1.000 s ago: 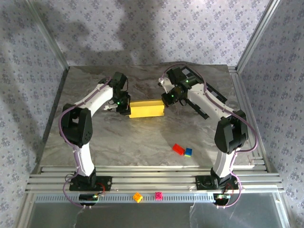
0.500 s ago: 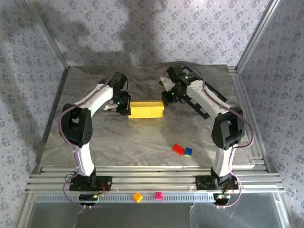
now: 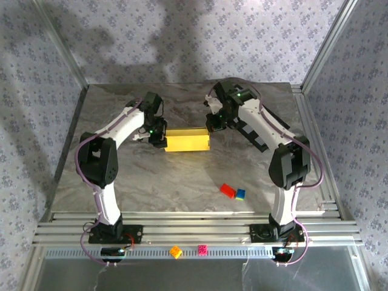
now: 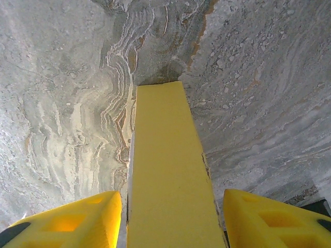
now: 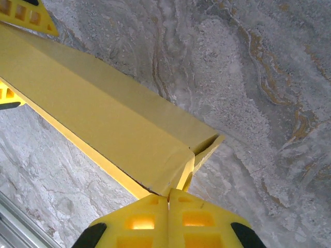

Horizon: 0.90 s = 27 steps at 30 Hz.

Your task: Fold the paper box

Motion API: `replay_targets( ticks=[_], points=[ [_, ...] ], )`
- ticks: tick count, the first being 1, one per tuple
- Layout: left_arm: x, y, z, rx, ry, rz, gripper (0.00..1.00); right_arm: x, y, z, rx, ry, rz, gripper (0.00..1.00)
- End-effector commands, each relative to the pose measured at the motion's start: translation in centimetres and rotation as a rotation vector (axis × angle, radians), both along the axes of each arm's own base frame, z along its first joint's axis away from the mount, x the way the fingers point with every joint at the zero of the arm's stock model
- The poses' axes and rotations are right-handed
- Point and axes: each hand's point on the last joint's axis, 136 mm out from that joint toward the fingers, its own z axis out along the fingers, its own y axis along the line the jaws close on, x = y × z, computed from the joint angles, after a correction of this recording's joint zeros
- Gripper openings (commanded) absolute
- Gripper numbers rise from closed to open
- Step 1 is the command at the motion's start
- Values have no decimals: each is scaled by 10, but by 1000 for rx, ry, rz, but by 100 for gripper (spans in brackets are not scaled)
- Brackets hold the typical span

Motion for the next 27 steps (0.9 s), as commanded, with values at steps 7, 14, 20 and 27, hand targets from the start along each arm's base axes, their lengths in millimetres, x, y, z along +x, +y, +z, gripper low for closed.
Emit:
replay_targets(
  ticks=[7, 14, 20, 27],
  points=[
    [-2, -8, 14, -21, -15, -33, 56, -6, 5, -3, 27, 107, -44, 0],
    [-3, -10, 13, -24, -14, -42, 59, -6, 4, 1, 30, 123, -58, 0],
    [-2, -11, 13, -26, -14, -44, 60, -8, 7, 3, 44, 147, -69, 0],
    [-2, -12, 14, -27, -18, -48, 67, -12, 8, 0, 41, 190, -80, 0]
  ],
)
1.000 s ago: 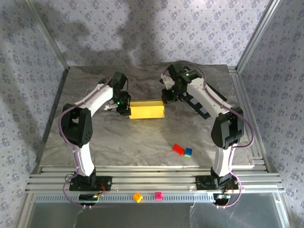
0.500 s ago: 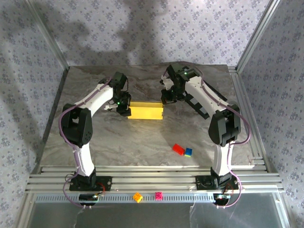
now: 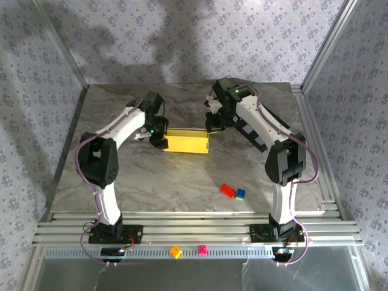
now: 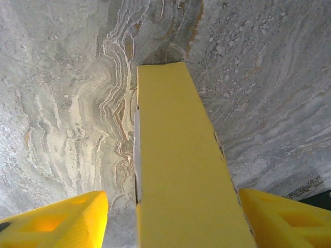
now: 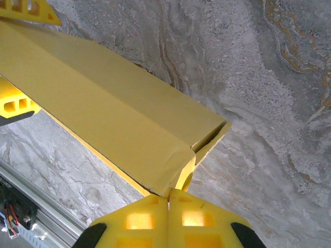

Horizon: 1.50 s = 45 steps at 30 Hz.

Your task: Fold the paper box

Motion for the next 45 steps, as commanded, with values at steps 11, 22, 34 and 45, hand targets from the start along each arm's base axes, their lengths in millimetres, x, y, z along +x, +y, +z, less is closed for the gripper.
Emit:
replay_targets(
  ticks=[11, 22, 34, 45],
  points=[
    [-1, -7, 9, -26, -11, -26, 69, -3, 2, 1, 9, 42, -14, 0],
    [-3, -6, 10, -21, -12, -25, 67, -3, 4, 6, 20, 50, -35, 0],
    [-3, -7, 11, -25, -15, -25, 67, -6, 9, 11, 83, 99, -81, 0],
    [-6, -9, 9, -25, -14, -29, 65, 0, 11, 8, 110, 148, -141, 0]
  ],
)
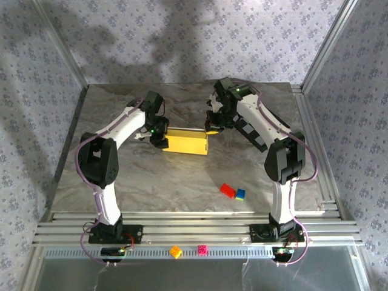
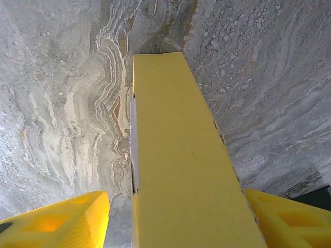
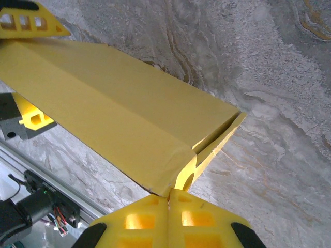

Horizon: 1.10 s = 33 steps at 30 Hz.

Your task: Fold the paper box

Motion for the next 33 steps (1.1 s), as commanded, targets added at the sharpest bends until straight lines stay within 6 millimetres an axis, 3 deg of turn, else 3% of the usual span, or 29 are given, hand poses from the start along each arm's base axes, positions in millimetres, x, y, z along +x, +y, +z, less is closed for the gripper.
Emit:
replay_targets(
  ticks=[1, 33],
  points=[
    [-8, -7, 8, -19, -3, -21, 64, 2, 7, 6, 39, 21, -20, 0],
    [-7, -7, 7, -23, -12, -17, 59, -1, 17, -2, 55, 67, -99, 0]
  ],
)
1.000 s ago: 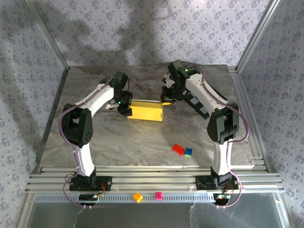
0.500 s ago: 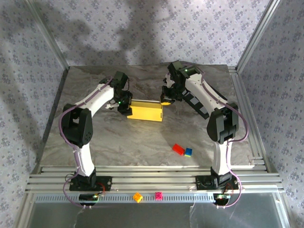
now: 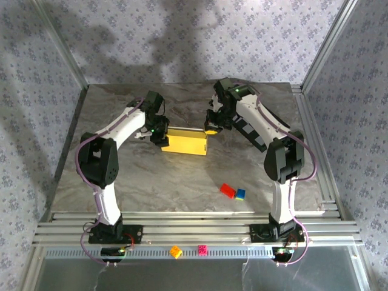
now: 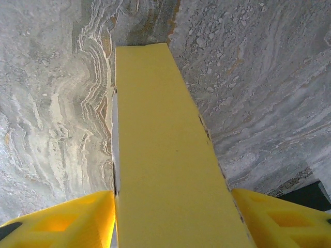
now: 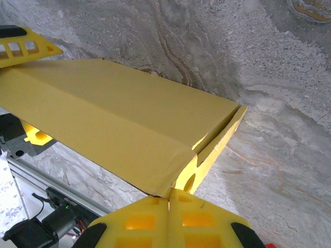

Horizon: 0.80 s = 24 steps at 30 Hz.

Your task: Fold the paper box

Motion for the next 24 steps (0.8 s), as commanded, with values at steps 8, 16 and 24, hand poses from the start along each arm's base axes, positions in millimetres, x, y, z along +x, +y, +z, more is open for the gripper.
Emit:
replay_targets(
  ticks=[8, 16, 24],
  points=[
    [-13, -6, 6, -14, 17, -20, 58, -2, 13, 4, 57, 0, -12, 0],
    [-13, -6, 7, -16, 15, -18, 58, -4, 11, 0, 53, 5, -13, 0],
    [-13, -6, 4, -15, 18, -18, 56, -17, 8, -16, 23, -7, 18, 0]
  ],
)
